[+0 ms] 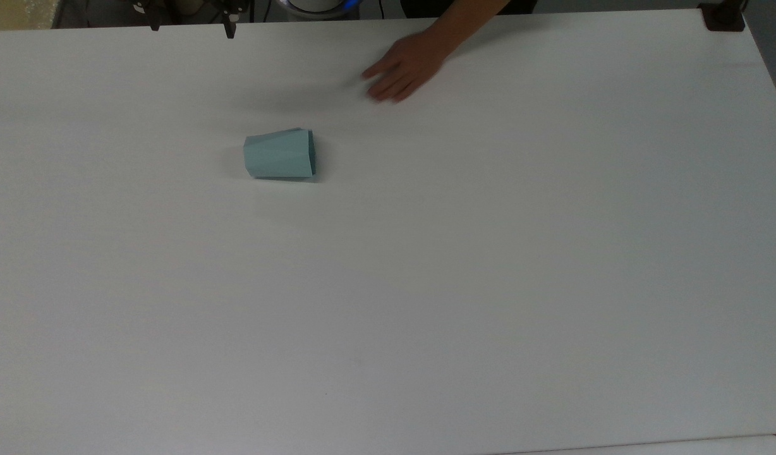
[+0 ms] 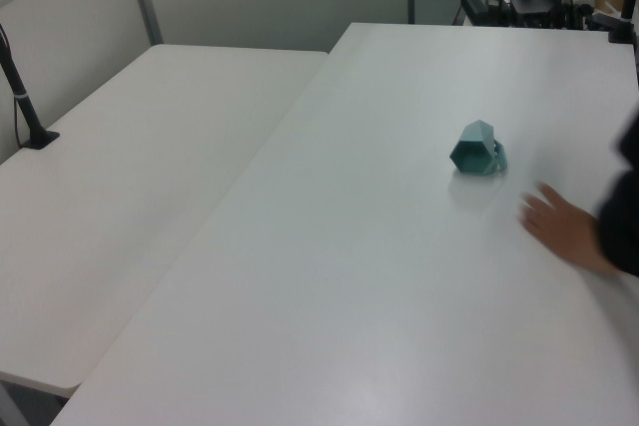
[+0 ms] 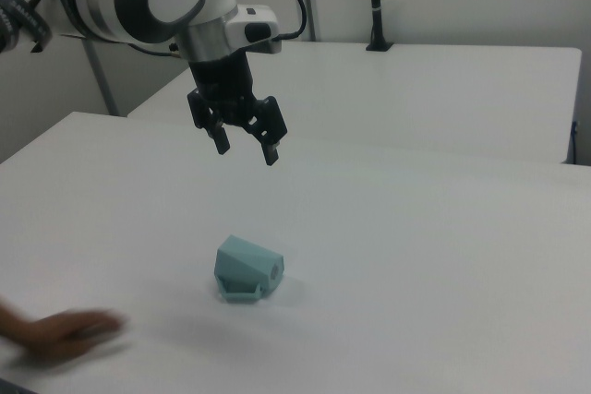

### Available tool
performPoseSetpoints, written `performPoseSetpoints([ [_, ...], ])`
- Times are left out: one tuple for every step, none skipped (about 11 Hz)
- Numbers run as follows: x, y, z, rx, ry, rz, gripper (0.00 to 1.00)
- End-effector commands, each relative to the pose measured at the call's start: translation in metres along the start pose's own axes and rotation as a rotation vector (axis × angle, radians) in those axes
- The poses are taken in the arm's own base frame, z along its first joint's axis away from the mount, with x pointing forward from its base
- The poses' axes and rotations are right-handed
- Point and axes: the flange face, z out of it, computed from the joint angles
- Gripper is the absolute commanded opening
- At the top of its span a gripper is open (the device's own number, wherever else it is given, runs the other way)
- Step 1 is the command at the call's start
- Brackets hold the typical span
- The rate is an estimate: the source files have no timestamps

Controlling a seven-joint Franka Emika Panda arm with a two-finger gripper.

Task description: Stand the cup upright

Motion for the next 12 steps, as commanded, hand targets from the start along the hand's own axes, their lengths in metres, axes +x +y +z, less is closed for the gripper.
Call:
performPoseSetpoints([
  [-0.017,0.013,-0.026,0.037,-0.024,0.016,1.0],
  [-0.018,0.016,-0.027,0.04,-0.026,0.018,1.0],
  [-0.018,0.015,-0.025,0.04,-0.029,0.02,1.0],
  [-0.018,0.014,-0.024,0.04,-0.033,0.016,1.0],
  [-0.018,0.015,-0.024,0.04,-0.033,0.013,1.0],
  [-0.018,0.015,-0.024,0.04,-0.032,0.03,1.0],
  [-0.018,0.015,-0.024,0.04,-0.032,0.03,1.0],
  [-0.018,0.015,-0.027,0.04,-0.028,0.029,1.0],
  [-0.019,0.011,-0.028,0.04,-0.027,0.026,1.0],
  [-0.018,-0.001,-0.029,0.037,-0.028,0.017,1.0],
  [-0.018,-0.013,-0.03,0.017,-0.03,0.014,1.0],
  [-0.016,-0.046,-0.031,-0.024,-0.021,-0.006,1.0],
])
